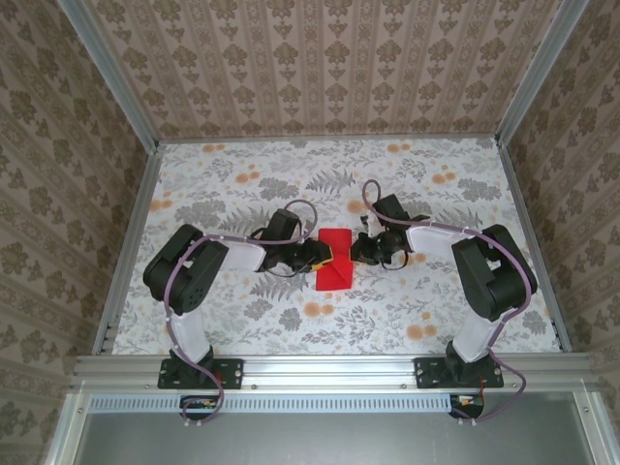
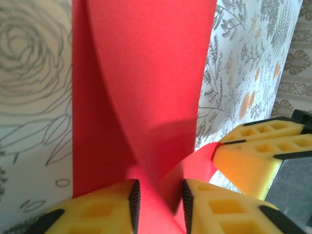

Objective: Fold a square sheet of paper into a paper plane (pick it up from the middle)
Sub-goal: Turn over the paper at the center of the table.

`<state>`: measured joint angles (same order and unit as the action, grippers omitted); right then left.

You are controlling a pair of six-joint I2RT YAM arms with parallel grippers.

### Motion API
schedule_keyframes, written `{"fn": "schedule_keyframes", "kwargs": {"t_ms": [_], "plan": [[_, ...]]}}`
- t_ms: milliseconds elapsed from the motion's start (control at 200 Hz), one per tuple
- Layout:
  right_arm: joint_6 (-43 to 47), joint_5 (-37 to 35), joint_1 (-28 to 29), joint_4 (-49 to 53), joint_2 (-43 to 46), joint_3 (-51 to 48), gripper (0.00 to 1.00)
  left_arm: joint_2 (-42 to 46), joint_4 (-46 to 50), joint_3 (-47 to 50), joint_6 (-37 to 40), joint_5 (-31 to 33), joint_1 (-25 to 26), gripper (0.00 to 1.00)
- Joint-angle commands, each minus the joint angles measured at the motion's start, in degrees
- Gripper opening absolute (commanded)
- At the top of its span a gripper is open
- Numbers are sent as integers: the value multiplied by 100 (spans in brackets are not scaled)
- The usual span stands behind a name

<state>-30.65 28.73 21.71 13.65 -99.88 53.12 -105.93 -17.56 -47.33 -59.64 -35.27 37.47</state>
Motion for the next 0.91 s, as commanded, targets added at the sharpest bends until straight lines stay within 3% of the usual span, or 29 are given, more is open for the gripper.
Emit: {"fn": "schedule_keyframes", "kwargs": {"t_ms": [0,125,260,380,490,615,900], "plan": [[-99,-56,-44,-20,-11,-68,13,-120,-330,-219,-57,-121,12,23],[-155,-190,-89,63,237,-94,20,-90,-307,-238,-6,-44,-13,11],[-175,-656,-167,245,710,-102,42,198,26,-173,269,89,-112,4],[-53,-1121,-185,388,1150,-109,58,781,1336,-337,1008,455,-218,2],[67,-1522,-185,432,1508,-183,68,1341,3519,-937,2078,1634,-188,1],[143,-1857,-190,404,1850,-324,76,1829,5146,-1527,2776,2929,-170,1],[121,-2469,-209,417,2320,-491,87,1586,7084,-2946,3444,5741,347,1]]}}
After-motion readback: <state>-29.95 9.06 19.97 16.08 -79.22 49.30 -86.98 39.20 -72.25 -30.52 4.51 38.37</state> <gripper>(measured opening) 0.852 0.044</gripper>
